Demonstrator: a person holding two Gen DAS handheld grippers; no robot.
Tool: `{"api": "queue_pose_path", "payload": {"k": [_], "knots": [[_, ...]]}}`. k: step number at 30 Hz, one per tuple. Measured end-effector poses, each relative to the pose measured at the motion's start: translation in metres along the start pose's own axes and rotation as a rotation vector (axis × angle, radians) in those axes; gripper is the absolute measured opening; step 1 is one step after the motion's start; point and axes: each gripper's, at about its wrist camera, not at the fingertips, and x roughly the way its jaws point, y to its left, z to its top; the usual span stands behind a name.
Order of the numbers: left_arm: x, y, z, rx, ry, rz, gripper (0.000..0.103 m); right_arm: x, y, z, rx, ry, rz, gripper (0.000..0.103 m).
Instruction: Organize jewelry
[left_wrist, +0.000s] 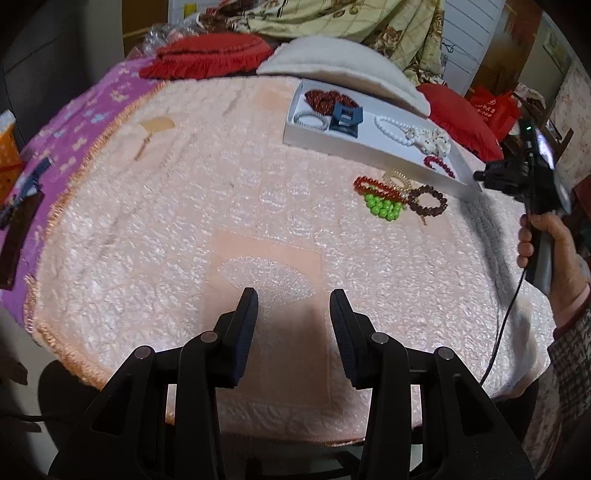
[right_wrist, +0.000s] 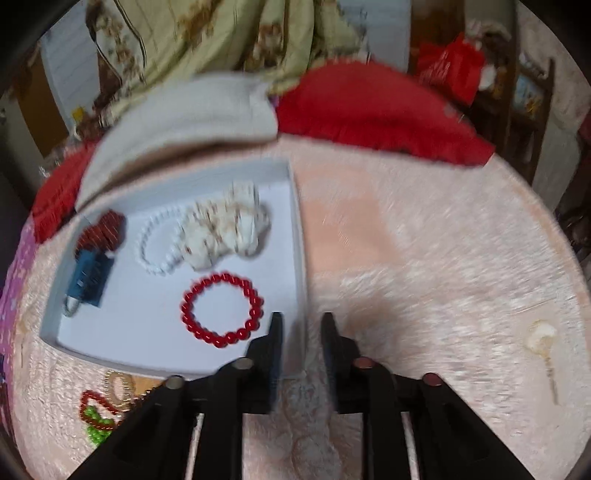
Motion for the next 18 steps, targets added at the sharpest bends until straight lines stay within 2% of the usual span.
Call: {"api": "queue_pose_path", "payload": {"k": [2, 4, 5, 6, 8, 11, 14, 18], "knots": [[-0.010, -0.004, -0.002, 0.012, -0.026, 0.018, 0.040, -0.031, 0.001, -0.004, -0.015, -0.074, 0.013, 0.044], [-0.017, -0.006, -0.003, 0.018, -0.044, 0.025, 0.040, -0.064, 0.004, -0.018, -0.049, -0.141, 0.018, 0.046], [-0.020, -0.007, -0.003, 0.022, -0.052, 0.029, 0.040, -0.078, 0.005, -0.028, -0.069, -0.161, 0.027, 0.050], [-0.023, -0.009, -0.004, 0.027, -0.059, 0.032, 0.040, -0.089, 0.006, -0.039, -0.083, -0.173, 0.039, 0.061], [-0.026, -0.014, -0.006, 0.038, -0.064, 0.035, 0.040, -0.102, 0.005, -0.057, -0.091, -0.191, 0.059, 0.073], [-0.031, -0.022, -0.011, 0.060, -0.065, 0.030, 0.040, -0.117, 0.003, -0.094, -0.111, -0.214, 0.063, 0.073], [-0.037, -0.030, -0.015, 0.086, -0.074, 0.037, 0.040, -0.121, 0.002, -0.130, -0.125, -0.195, 0.044, 0.073], [-0.048, -0.034, -0.020, 0.099, -0.092, 0.052, 0.040, -0.124, -0.007, -0.160, -0.053, -0.156, 0.104, 0.073]]}}
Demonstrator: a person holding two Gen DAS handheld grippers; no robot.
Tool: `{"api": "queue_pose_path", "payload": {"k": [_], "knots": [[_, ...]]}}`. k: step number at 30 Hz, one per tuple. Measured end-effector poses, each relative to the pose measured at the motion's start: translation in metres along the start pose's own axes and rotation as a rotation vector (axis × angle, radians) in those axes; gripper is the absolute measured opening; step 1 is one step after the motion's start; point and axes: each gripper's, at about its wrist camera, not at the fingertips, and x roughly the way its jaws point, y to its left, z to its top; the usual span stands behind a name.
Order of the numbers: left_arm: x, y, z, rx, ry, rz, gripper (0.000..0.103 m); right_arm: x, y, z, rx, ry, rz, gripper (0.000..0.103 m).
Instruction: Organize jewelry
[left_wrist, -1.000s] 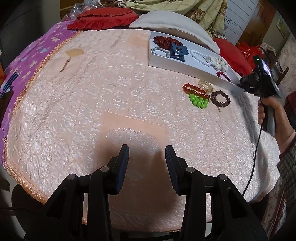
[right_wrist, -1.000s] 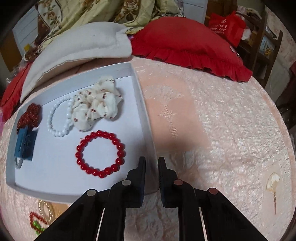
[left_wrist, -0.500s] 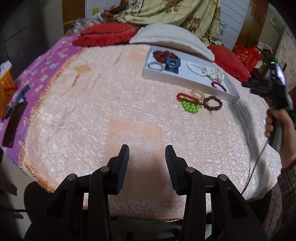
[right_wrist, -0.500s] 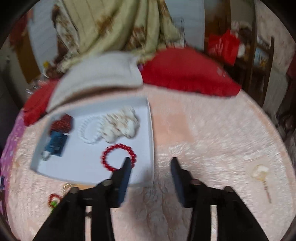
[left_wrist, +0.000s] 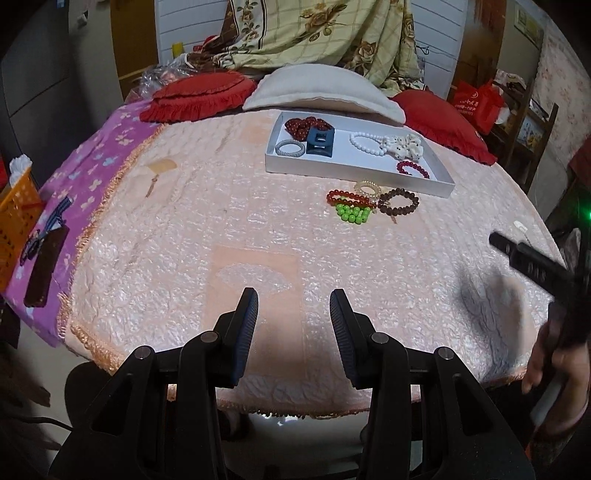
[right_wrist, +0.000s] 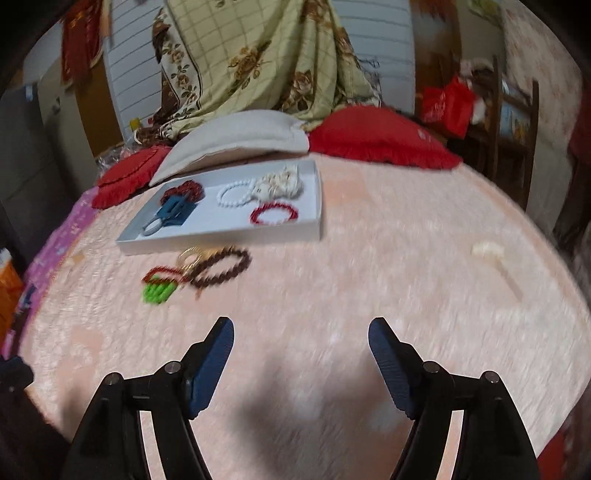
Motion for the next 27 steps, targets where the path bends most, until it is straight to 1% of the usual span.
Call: {"api": "queue_pose_path", "payload": {"k": [2, 5, 11, 13, 20, 27], "knots": [[-0.004, 0.001, -0.001, -0.005, -0.007, 0.004, 0.040, -0.005, 0.002, -0.008, 0.015, 0.006, 0.021, 0.073], [-0.012, 0.001, -0.002, -0.008, -0.018, 0.007, 0.040, -0.015, 0.012, -0.013, -0.016, 0.000, 0.029, 0.073], [-0.033, -0.003, -0.008, 0.013, -0.074, 0.034, 0.040, -0.036, 0.028, -0.018, -0.014, -0.021, 0.099, 0.073], [-0.039, -0.004, -0.011, 0.025, -0.088, 0.046, 0.040, -0.038, 0.034, -0.021, -0.025, -0.020, 0.100, 0.073], [-0.041, -0.001, -0.016, 0.024, -0.078, 0.070, 0.040, -0.040, 0.046, -0.029, -0.047, -0.006, 0.117, 0.073], [-0.038, -0.001, -0.020, 0.030, -0.067, 0.092, 0.040, -0.044, 0.048, -0.030, -0.051, -0.010, 0.119, 0.073]]}}
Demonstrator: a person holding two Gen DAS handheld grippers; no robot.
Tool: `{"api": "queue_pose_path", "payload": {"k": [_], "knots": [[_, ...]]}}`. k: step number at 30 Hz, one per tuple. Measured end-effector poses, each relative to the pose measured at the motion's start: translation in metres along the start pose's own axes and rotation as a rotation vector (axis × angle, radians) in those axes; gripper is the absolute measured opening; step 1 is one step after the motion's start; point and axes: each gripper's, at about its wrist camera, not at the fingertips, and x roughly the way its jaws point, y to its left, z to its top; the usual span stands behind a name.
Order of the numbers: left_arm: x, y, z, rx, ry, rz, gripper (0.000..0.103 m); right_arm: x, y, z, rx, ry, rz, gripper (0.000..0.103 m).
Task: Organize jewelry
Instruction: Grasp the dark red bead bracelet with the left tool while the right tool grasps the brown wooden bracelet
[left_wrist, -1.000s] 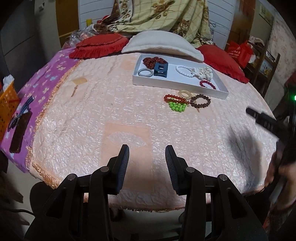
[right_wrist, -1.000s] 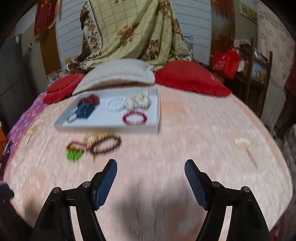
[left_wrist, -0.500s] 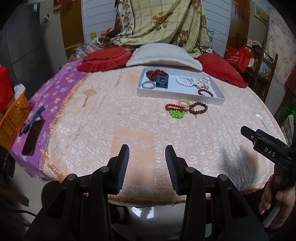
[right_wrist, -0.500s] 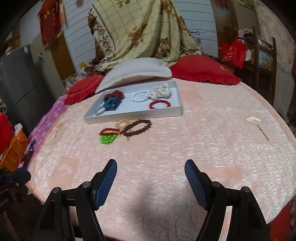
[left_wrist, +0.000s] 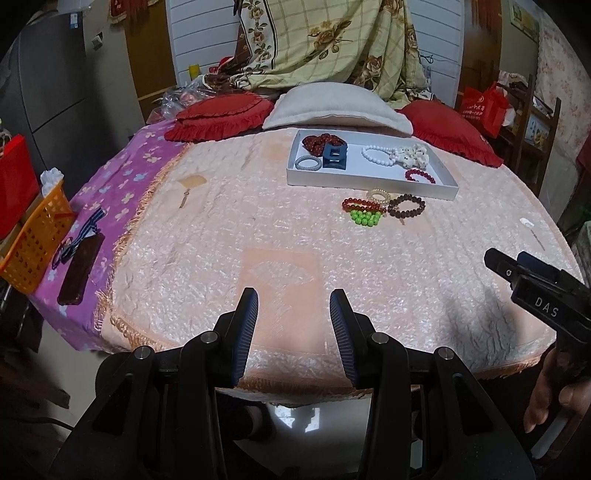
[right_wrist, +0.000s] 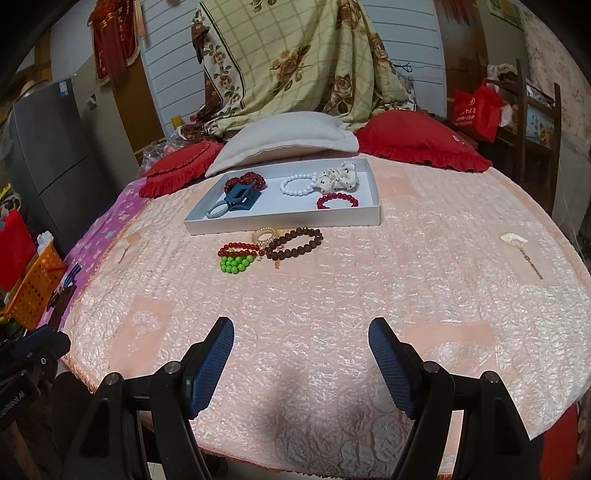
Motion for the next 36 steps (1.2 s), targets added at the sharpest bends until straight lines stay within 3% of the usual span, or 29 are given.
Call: {"api": "queue_pose_path", "payload": {"k": [13, 26, 31, 32, 36], "knots": [[0.011, -0.003, -0.004, 0.019, 0.025, 0.020, 0.040, 0.009, 0.000, -0.006, -0.007, 0.022, 0.009, 0.073], [0.059, 0.010, 0.001, 0.001, 0.121, 0.014, 0.040, 0.043, -0.003, -0.012, -0.033, 0.075, 0.024, 0.073], [0.086, 0.019, 0.027, 0.009, 0.122, -0.030, 0.040, 0.067, -0.016, 0.011, -0.017, 0.086, 0.017, 0.065], [0.093, 0.019, 0.033, 0.014, 0.130, -0.055, 0.040, 0.073, -0.019, 0.017, -0.008, 0.092, 0.023, 0.060], [0.133, 0.014, 0.065, 0.024, 0.189, -0.191, 0.040, 0.102, -0.028, 0.043, 0.017, 0.106, 0.034, 0.059]]}}
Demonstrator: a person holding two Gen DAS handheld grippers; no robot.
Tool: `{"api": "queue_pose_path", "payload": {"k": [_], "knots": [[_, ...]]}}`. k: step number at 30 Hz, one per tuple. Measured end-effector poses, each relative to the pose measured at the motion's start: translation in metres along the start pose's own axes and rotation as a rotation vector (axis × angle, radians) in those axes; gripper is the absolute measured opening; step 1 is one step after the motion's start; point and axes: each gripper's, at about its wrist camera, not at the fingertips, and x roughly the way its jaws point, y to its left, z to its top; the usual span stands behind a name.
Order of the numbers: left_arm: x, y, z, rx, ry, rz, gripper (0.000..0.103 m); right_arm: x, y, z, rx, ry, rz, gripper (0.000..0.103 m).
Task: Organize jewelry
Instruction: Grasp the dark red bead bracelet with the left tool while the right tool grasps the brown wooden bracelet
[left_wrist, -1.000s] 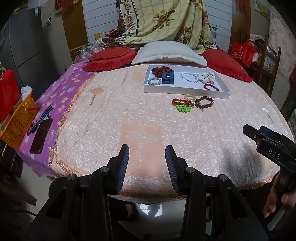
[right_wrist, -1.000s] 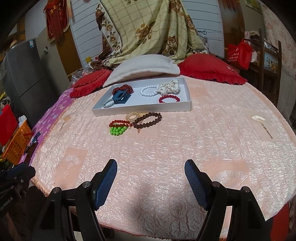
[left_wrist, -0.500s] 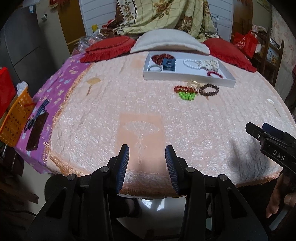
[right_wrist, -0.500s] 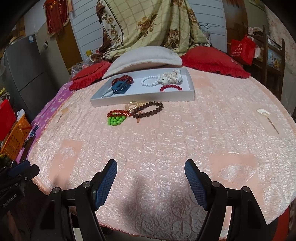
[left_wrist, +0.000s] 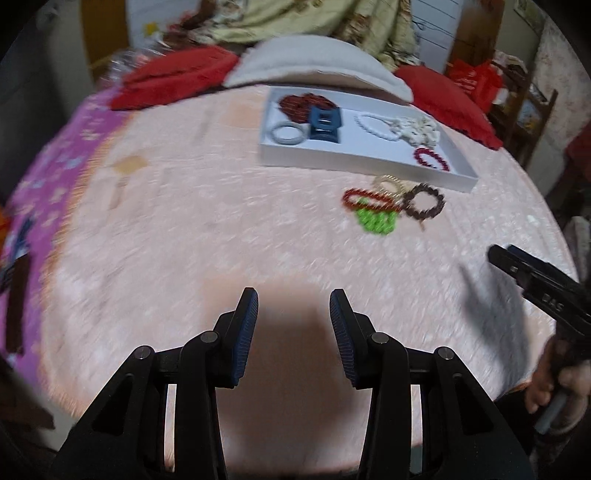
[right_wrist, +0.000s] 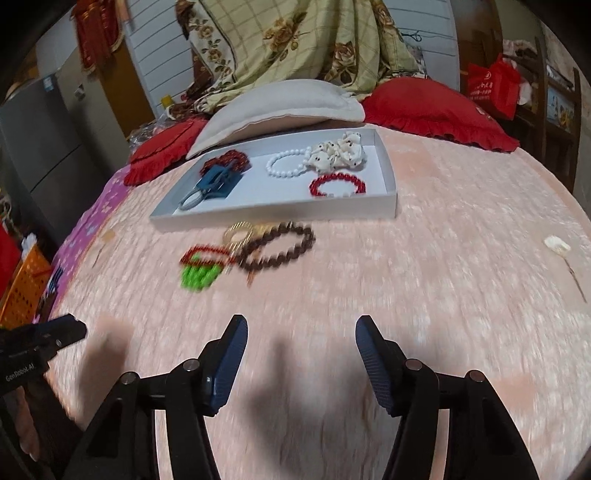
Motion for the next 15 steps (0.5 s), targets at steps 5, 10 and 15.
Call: {"api": "queue_pose_path", "payload": {"k": [5, 10, 15], "knots": [[0.039, -0.012, 0.040, 0.033, 0.016, -0.048, 0.040, 0.034, -0.003, 0.029, -0.017, 0.023, -0.016, 0.059], [0.077, -0.027, 0.068, 0.082, 0.046, -0.104, 0.040, 0.067, -0.006, 0.048, -0.017, 0.071, -0.013, 0.059], [0.104, -0.038, 0.084, 0.118, 0.070, -0.128, 0.040, 0.082, 0.000, 0.056, -0.047, 0.082, -0.023, 0.059]]}}
